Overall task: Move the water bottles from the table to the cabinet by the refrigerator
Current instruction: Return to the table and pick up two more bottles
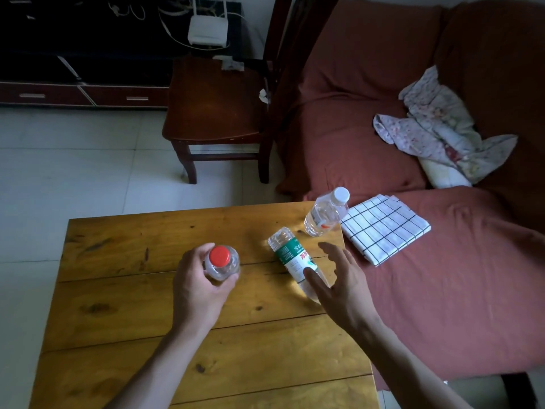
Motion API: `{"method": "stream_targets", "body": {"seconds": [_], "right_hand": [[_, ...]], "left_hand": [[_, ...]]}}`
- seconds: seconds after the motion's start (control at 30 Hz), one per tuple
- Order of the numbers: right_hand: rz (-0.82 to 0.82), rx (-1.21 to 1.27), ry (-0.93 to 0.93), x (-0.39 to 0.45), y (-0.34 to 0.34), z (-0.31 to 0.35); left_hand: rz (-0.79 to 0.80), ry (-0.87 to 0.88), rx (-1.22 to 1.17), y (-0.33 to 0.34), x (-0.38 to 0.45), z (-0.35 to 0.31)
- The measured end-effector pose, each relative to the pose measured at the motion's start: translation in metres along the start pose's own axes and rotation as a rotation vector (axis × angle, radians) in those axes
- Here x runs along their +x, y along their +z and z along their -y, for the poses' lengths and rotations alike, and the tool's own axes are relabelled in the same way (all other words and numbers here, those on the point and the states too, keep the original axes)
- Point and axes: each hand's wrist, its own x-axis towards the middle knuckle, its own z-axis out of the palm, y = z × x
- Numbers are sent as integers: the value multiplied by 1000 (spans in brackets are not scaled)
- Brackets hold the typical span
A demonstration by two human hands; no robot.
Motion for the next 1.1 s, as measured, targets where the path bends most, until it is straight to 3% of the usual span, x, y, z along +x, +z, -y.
{"method": "stream_targets", "body": {"seconds": [0.2, 0.5, 1.1], "right_hand": [[-239, 70, 21, 32, 1, -2], [-384, 170, 98, 90, 11, -17], [-454, 150, 79, 90, 6, -19]], "left_hand": [[9, -1, -20, -2, -2, 3], [11, 11, -30, -1, -6, 9], [10, 66, -45, 3, 0, 13]]}}
